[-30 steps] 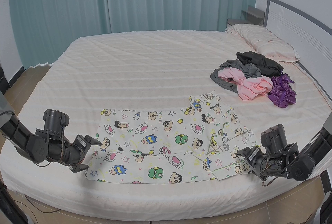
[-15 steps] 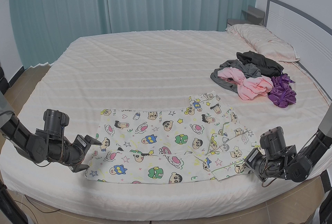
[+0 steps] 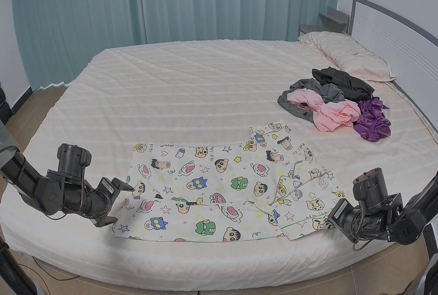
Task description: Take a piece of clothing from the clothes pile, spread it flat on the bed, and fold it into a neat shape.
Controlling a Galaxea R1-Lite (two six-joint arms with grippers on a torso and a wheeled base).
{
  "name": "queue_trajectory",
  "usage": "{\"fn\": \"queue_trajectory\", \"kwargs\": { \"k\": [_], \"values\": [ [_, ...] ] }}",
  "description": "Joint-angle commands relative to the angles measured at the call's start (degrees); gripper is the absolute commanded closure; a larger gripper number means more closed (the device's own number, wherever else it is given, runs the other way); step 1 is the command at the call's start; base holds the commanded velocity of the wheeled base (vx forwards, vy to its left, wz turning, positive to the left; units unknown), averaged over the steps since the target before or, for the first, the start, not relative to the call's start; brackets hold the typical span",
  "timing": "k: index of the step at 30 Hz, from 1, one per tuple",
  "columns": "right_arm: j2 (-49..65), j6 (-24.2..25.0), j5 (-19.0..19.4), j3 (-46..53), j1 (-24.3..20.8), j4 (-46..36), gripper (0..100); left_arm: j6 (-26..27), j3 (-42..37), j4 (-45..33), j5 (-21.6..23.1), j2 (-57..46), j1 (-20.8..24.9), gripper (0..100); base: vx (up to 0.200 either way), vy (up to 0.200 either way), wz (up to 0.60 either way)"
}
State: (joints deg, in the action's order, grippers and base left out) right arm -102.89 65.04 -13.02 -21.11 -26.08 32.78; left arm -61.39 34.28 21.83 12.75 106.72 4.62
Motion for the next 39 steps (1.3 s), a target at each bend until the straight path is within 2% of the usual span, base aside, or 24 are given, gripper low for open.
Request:
{"fn": "queue_trajectory", "kwargs": {
  "k": [1, 7, 8, 16, 20, 24, 29, 36, 39],
  "values": [
    [1.46, 0.09, 0.1, 0.81, -0.64, -0.35, 100, -0.04, 0.0, -0.04, -0.01, 0.16, 0.04, 0, 0.0, 0.0, 0.0],
    [-2.14, 0.44, 0.1, 2.22, -0.91, 0.27, 100, 0.04, -0.09, -0.04, 0.08, 0.16, 0.04, 0, 0.0, 0.0, 0.0],
    [-2.84, 0.44, 0.19, 2.22, -0.91, 0.35, 0, 0.04, -0.09, -0.04, 0.08, 0.16, 0.13, 0, 0.0, 0.0, 0.0],
    [-1.96, 0.0, 0.01, 2.57, -1.61, 0.35, 0, 0.31, -0.62, -0.04, -0.01, -0.98, 0.74, 0, 0.0, 0.0, 0.0],
    [2.69, -0.53, 0.01, 2.13, -1.35, -0.09, 0, 0.04, -1.23, 0.05, -0.1, -3.36, 1.71, 0, 0.0, 0.0, 0.0],
    [3.57, -2.37, -0.08, 1.95, -1.17, 0.27, 0, 0.04, -1.41, 0.05, 0.7, -4.94, 1.62, 0, 0.0, 0.0, 0.0],
    [3.84, -2.55, -0.08, 1.69, -0.99, 0.44, 0, 0.04, -2.02, -0.04, 3.16, -5.82, 1.62, 0, 0.2, 0.0, 0.0],
    [3.92, -3.6, -0.16, 0.72, -0.56, 0.35, 0, 0.13, -2.02, -0.04, 3.24, -5.47, 1.62, 0, 0.2, 0.0, 0.0],
    [3.92, -3.6, -0.16, 0.55, -0.56, 0.35, 0, 0.22, -2.02, -0.04, 3.16, -5.38, 1.62, 0, 0.0, 0.0, 0.0]
  ]
}}
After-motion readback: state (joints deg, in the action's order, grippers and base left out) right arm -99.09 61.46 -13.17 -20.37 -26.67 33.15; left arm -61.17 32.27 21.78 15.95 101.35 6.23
